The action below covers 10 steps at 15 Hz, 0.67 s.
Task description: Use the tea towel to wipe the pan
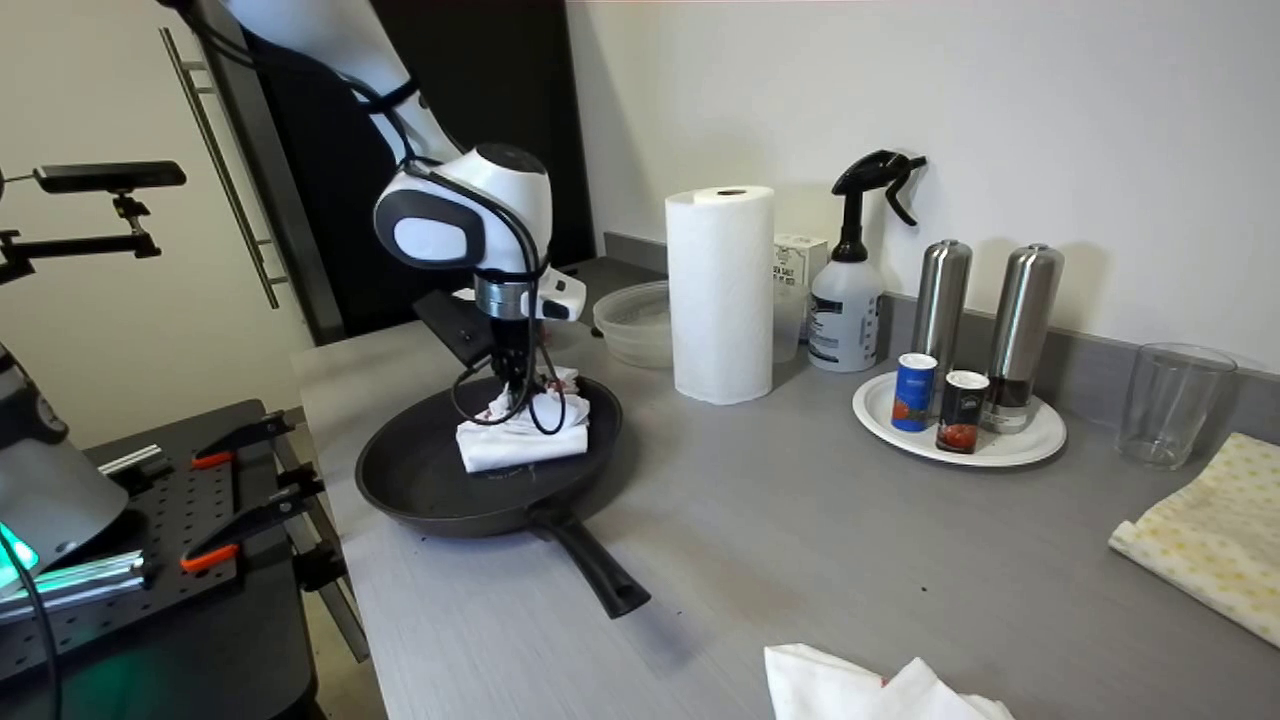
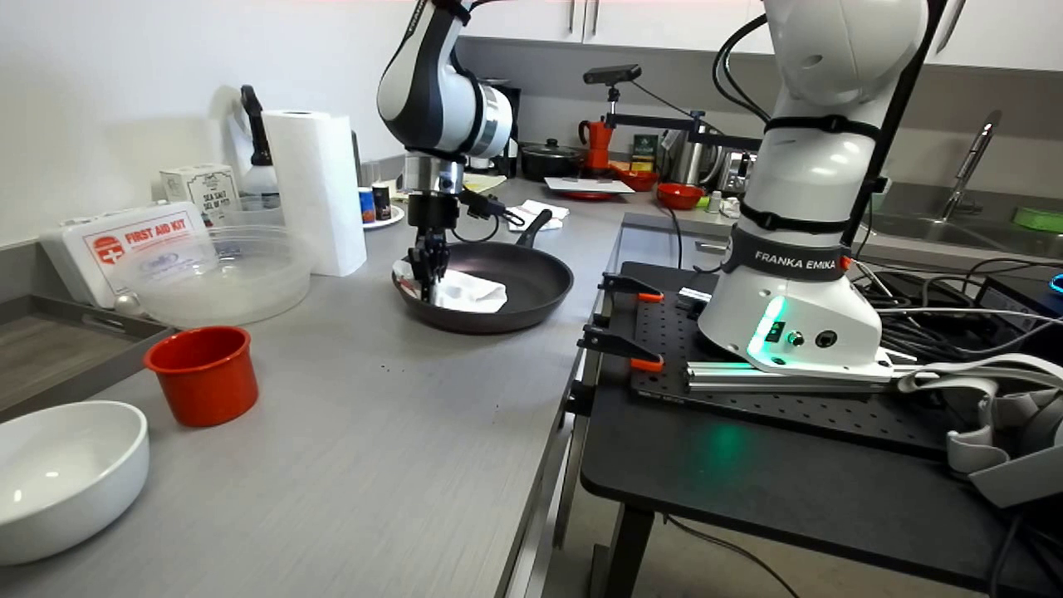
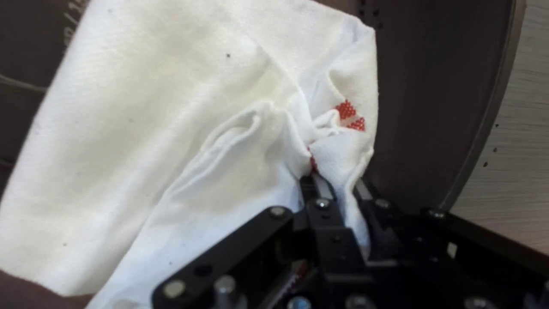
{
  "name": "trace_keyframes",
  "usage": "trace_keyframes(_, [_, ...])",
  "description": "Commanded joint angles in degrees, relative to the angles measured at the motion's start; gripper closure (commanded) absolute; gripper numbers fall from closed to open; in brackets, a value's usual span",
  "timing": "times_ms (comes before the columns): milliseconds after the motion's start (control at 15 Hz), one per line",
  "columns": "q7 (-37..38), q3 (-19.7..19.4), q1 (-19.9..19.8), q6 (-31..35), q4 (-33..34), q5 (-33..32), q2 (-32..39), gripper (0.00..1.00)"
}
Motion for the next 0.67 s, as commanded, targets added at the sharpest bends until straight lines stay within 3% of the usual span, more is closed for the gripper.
trace_keyframes(0, [-1.9, 0.7, -1.6, 2.0, 1.3, 0.4, 3.7, 0.97])
trace_keyframes(600, [-2.5, -0.9, -9.8, 3.0, -0.7, 5.5, 3.5, 0.97])
